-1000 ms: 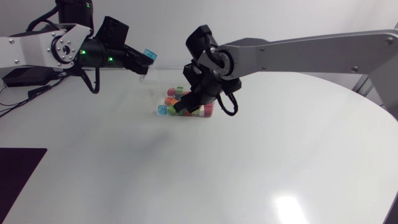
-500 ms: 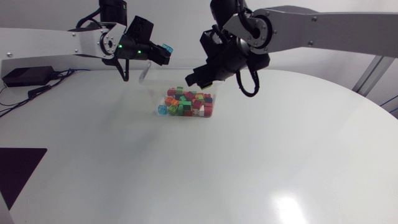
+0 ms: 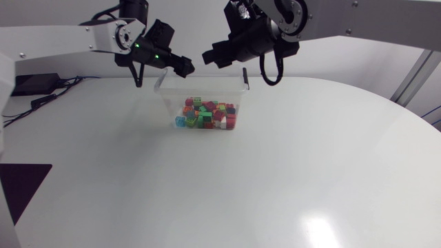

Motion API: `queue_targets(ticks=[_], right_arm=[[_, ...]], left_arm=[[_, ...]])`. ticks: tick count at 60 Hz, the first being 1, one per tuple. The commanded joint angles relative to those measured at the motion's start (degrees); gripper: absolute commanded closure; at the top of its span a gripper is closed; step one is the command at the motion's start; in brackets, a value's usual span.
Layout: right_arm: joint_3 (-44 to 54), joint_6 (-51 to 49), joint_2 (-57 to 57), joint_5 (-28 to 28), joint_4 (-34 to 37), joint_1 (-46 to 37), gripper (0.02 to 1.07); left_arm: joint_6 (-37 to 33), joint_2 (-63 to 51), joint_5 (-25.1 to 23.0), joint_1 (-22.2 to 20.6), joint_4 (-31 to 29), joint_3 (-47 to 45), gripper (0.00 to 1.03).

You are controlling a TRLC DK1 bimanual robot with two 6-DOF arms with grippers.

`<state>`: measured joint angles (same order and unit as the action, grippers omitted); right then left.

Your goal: Place the duplo bricks in the container

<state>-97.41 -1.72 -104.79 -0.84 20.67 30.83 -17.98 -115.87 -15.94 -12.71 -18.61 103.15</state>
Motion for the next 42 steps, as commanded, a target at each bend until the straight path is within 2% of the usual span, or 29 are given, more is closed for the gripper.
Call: queue_targets(ticks=[1,27,29,32,35,37,42], right_arm=[[-2.26,-0.57,-3.14,-0.21,-2.3,-0.77,0.73],[-11.23,-2.94,-18.52,-1.62,-13.37,-1.47,0.71],[-12.81,-3.91,-20.8,-1.18,-13.46,-1.47,0.64],[-14.3,-5.14,-23.26,0.58,-14.34,-1.12,0.41],[-16.24,-5.49,-25.46,1.46,-13.72,-0.86,0.11],[-16.41,-5.84,-25.72,1.9,-13.81,-0.68,0.06],[-16.06,-6.63,-25.2,2.16,-13.11,-0.59,0.06]], left_arm=[[-0.66,6.8,0.21,0.84,-0.9,-3.31,0.05],[-3.47,23.68,0.21,2.69,-5.12,-18.25,0.05],[-3.64,24.56,0.21,2.78,-5.12,-19.31,0.05],[-3.73,25.61,0.21,2.87,-5.12,-20.62,0.05],[-3.73,26.49,0.21,3.04,-5.12,-21.68,0.05],[-4.0,27.72,0.21,3.31,-5.12,-23.09,0.05],[-4.26,30.8,0.21,3.92,-5.12,-25.81,0.05]])
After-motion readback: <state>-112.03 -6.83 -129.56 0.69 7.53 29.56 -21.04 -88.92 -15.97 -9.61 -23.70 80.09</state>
